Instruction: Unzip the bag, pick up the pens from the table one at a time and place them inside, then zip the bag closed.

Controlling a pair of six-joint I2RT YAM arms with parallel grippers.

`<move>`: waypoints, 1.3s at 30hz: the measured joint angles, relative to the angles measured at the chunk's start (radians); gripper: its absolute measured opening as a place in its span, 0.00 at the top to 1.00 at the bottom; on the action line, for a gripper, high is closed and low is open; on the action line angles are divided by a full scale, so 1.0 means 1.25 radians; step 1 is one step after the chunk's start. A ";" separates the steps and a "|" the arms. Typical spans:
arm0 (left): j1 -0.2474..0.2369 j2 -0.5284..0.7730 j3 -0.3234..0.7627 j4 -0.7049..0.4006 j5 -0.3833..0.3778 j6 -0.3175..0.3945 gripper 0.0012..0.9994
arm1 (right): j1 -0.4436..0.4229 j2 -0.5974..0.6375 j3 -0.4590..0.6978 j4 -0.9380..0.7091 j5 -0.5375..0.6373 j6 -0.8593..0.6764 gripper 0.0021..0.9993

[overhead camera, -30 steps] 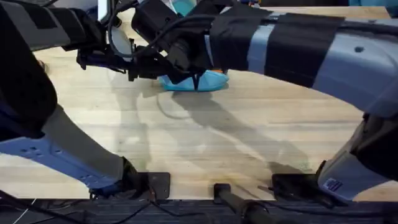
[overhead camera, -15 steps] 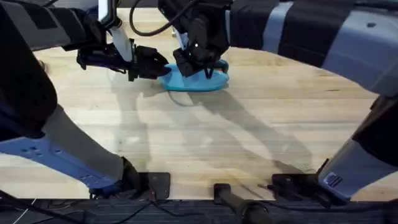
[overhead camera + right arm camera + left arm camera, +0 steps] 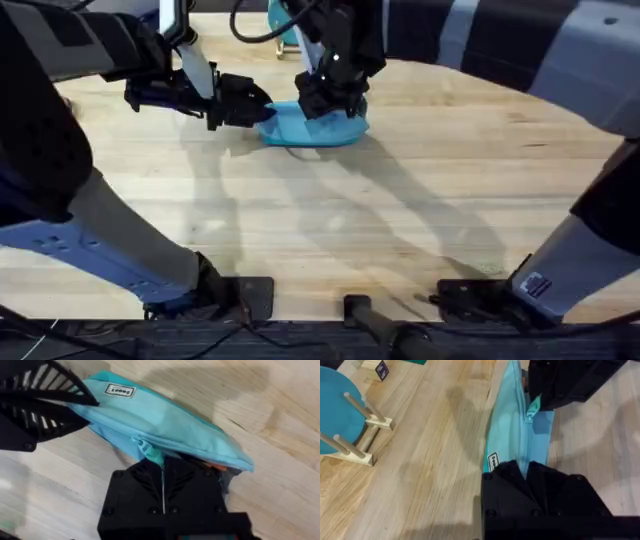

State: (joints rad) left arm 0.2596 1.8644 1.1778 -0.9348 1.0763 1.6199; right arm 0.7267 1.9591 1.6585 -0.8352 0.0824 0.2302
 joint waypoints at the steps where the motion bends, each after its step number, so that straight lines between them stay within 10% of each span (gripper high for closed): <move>1: -0.001 0.000 0.000 0.000 0.000 0.000 0.96 | -0.003 0.000 0.000 -0.001 -0.004 0.000 0.97; 39: -0.001 0.000 0.000 0.006 0.000 0.000 0.96 | -0.138 0.000 0.006 -0.092 -0.016 -0.039 0.97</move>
State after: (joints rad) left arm 0.2588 1.8644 1.1778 -0.9272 1.0763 1.6199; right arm 0.5545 1.9591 1.6657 -0.9508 0.0624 0.1818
